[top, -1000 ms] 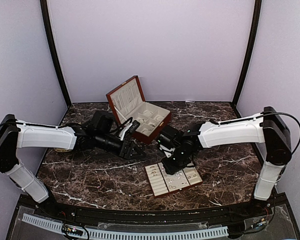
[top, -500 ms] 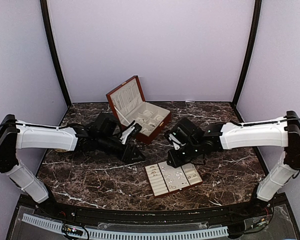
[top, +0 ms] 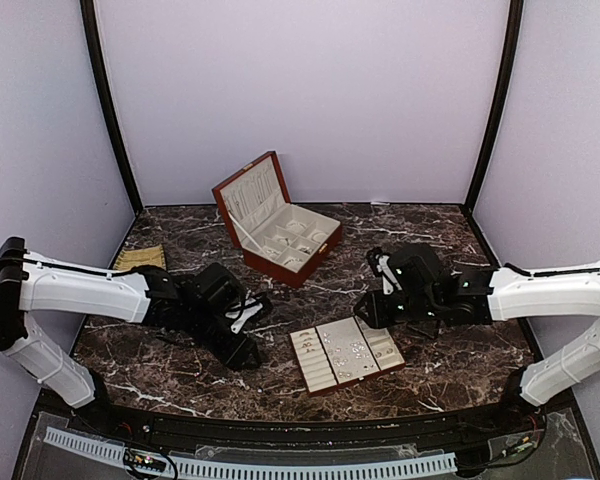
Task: Organize the mixed jewelry
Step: Pick up the earring from the center of the board.
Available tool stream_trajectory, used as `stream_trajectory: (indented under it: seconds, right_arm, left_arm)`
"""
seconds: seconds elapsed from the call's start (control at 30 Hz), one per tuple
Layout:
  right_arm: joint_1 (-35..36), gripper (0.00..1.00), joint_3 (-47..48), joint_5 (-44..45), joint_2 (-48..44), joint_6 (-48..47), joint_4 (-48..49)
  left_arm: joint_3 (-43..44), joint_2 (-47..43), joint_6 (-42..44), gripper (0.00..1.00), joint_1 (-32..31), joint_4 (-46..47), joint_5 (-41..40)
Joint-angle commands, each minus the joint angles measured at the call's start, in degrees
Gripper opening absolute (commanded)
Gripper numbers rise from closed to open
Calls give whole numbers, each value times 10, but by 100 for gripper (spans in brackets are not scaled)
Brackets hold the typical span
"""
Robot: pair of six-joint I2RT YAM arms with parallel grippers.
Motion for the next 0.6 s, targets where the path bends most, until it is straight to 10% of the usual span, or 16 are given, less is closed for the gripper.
stream_trajectory:
  seconds: [0.0,0.57]
  right_arm:
    - [-6,31,-27,16,-27,19,69]
    - [-7,31,-54,14,-38,31,85]
  left_arm:
    - [-18,6,-12,46,-13,-71,-10]
    - [-19,37,-20,33,-32,-60,11]
